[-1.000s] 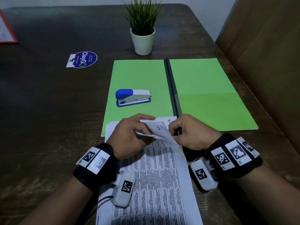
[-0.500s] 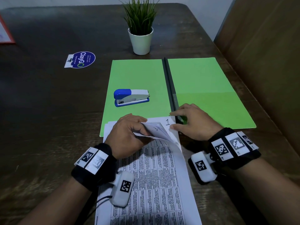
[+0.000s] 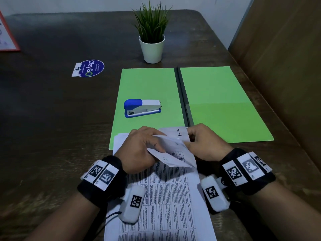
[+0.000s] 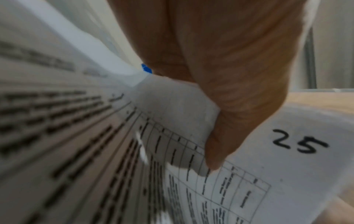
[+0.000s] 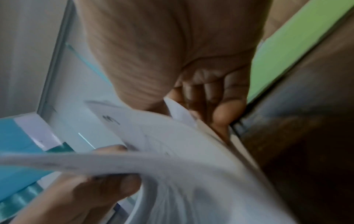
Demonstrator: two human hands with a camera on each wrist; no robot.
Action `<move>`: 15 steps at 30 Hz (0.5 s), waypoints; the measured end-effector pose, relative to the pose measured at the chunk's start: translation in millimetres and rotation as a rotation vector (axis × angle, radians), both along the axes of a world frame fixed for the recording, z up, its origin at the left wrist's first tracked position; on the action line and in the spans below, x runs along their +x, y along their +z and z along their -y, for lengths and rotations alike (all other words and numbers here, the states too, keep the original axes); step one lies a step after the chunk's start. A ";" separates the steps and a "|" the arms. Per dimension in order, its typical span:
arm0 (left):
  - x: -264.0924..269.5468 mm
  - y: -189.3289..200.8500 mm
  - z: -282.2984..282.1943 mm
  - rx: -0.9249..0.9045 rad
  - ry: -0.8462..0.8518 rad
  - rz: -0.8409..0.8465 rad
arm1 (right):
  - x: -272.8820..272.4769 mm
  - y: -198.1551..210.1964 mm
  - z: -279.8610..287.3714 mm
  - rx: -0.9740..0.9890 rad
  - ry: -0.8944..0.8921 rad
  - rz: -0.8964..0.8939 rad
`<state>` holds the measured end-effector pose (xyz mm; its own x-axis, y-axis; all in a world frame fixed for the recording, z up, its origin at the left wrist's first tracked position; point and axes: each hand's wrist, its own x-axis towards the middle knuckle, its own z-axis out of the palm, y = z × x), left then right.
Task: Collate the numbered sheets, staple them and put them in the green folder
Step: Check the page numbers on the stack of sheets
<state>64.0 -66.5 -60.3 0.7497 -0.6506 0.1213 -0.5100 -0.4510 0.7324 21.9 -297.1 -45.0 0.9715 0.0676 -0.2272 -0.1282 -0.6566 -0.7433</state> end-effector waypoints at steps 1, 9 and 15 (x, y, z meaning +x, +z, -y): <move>1.1 3.4 -1.0 0.030 -0.011 0.019 | -4.3 -1.8 0.5 0.010 0.009 -0.041; 4.1 34.4 -9.2 0.048 -0.084 -0.001 | -42.5 -6.4 -2.3 -0.123 -0.109 0.186; 4.5 61.5 -23.4 -0.076 -0.104 -0.204 | -63.9 2.3 -8.9 -0.133 -0.132 0.266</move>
<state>68.4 -43.0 1.2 0.6932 -0.7202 0.0258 -0.3887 -0.3435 0.8549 -42.0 -288.2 -42.7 0.9964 -0.0757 0.0370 -0.0314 -0.7407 -0.6711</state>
